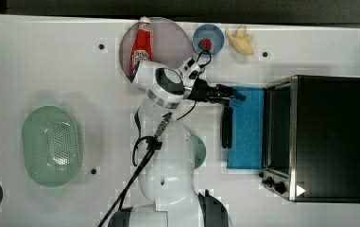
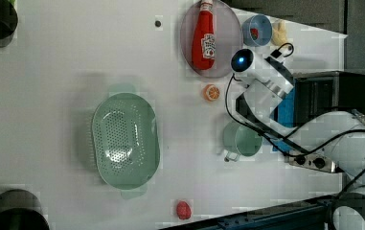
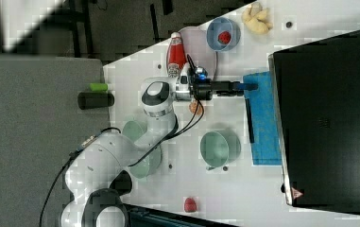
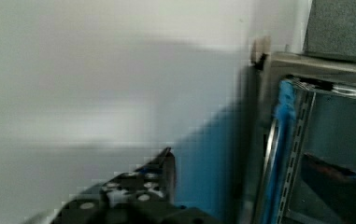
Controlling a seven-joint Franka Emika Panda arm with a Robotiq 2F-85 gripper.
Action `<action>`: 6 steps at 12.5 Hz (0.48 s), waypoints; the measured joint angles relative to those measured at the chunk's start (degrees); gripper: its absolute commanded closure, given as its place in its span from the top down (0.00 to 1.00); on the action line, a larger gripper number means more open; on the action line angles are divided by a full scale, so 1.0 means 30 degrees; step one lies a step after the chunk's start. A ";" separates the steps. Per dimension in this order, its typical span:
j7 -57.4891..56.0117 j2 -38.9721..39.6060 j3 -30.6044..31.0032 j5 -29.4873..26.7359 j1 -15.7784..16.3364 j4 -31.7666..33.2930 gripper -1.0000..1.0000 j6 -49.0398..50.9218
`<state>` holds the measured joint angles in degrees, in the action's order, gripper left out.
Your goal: Flap close oven.
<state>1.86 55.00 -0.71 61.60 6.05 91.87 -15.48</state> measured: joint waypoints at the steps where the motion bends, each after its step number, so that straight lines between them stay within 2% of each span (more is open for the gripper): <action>1: 0.0205 0.0177 -0.0057 0.0000 0.0204 -0.0112 0.58 0.0252; 4: 0.0880 0.0056 -0.0079 0.0280 0.0403 -0.0205 0.24 0.0947; 6: 0.1094 -0.0056 -0.0195 0.0131 0.0357 -0.0261 0.22 0.0961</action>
<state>5.14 54.83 -1.29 62.00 7.12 91.09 -12.60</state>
